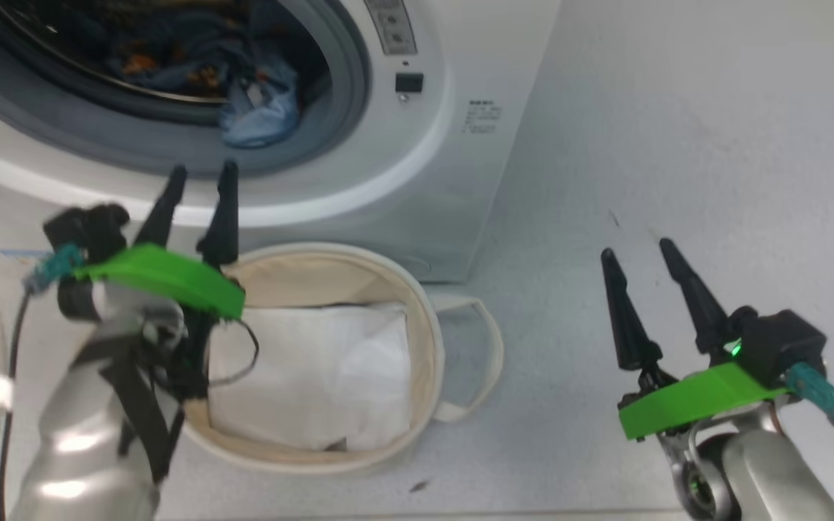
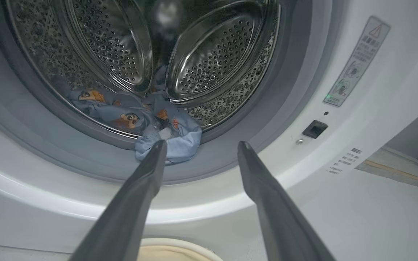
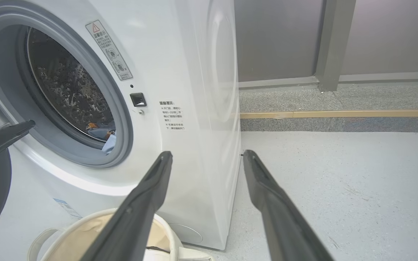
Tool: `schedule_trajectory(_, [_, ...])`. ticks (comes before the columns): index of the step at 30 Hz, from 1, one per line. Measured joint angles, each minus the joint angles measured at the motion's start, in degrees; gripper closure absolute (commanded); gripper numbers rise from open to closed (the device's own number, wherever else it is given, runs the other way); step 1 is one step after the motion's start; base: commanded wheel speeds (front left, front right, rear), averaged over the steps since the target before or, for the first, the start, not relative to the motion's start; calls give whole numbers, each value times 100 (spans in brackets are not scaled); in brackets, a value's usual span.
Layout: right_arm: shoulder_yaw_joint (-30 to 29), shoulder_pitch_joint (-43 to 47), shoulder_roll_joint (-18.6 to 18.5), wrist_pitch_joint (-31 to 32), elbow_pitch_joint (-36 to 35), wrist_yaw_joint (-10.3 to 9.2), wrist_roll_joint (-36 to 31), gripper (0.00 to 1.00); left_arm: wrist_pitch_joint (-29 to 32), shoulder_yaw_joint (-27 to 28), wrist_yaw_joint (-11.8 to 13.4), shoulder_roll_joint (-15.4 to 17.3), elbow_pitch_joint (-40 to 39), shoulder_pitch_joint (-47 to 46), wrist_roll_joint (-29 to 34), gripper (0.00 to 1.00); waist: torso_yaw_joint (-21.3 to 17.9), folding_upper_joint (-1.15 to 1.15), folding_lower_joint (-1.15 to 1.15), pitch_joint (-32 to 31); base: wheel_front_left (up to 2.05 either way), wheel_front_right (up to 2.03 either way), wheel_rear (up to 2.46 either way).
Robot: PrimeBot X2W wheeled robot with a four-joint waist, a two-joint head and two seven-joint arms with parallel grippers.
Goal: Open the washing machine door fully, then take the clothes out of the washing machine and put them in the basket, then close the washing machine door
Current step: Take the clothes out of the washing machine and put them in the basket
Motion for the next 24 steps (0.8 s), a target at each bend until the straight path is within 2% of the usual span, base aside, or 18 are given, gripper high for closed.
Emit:
schedule_trajectory(6, [-155, -44, -1, 49, -191, 1, -125, 0, -52, -104, -38, 30, 778, -827, -64, 0, -120, 0, 0, 428, 0, 0, 0])
schedule_trajectory(11, [-222, -155, 10, 91, -342, 1, -177, 0, -47, -643, -42, 172, 1155, -1425, -145, 0, -270, 0, 1, 815, 0, 0, 0])
schedule_trajectory(19, [-296, -238, 104, 90, -503, 1, -282, 0, 68, -1141, -44, 521, 1444, -2165, -894, 0, -555, 0, 1, 1313, 0, 0, 0])
schedule_trajectory(24, [-302, -234, 171, 90, -625, 1, -332, 0, 170, -1246, -45, 672, 1716, -2535, -1324, 0, -781, 0, 1, 1480, 0, 0, 0])
